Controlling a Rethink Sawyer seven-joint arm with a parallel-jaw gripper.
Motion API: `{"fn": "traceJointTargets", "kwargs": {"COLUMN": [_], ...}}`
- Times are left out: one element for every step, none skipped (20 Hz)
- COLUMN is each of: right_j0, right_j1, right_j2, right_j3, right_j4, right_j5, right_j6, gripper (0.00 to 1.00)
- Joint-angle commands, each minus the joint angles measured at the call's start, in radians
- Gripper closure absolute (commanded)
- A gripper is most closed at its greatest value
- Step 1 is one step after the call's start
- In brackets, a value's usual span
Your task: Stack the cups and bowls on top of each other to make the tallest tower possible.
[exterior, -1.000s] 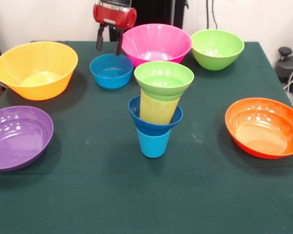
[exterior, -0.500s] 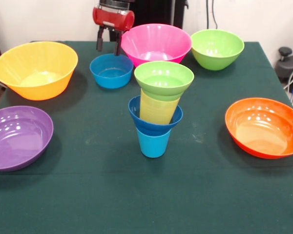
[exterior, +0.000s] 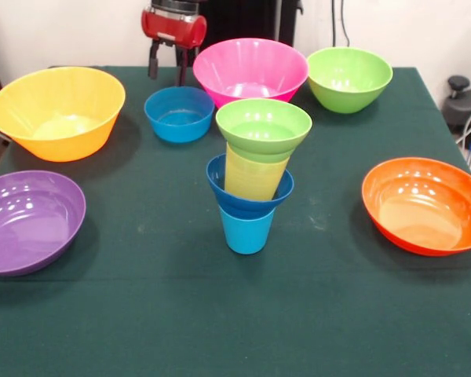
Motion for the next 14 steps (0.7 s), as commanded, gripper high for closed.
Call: {"fn": "traceJointTargets", "kwargs": {"right_j0": [-0.015, -0.017, -0.015, -0.014, -0.014, -0.011, -0.008, -0.003, -0.001, 0.001, 0.002, 0.002, 0.003, 0.000], "right_j1": [0.082, 0.091, 0.095, 0.108, 0.119, 0.133, 0.143, 0.153, 0.158, 0.166, 0.168, 0.168, 0.166, 0.163], "right_j2": [0.076, 0.077, 0.078, 0.083, 0.086, 0.088, 0.087, 0.087, 0.087, 0.089, 0.090, 0.093, 0.095, 0.098], "right_j3": [-0.138, -0.146, -0.149, -0.159, -0.167, -0.176, -0.182, -0.190, -0.194, -0.200, -0.202, -0.206, -0.207, -0.207], "right_j4": [-0.054, -0.056, -0.056, -0.056, -0.055, -0.049, -0.043, -0.035, -0.032, -0.027, -0.026, -0.026, -0.027, -0.030], "right_j5": [-0.042, -0.047, -0.051, -0.058, -0.062, -0.072, -0.081, -0.090, -0.094, -0.099, -0.100, -0.098, -0.094, -0.090], "right_j6": [0.054, 0.053, 0.054, 0.054, 0.055, 0.056, 0.057, 0.058, 0.059, 0.061, 0.062, 0.065, 0.066, 0.069], "gripper": [0.00, 0.00, 0.00, 0.00, 0.00, 0.00, 0.00, 0.00, 0.00, 0.00, 0.00, 0.00, 0.00, 0.00]}}
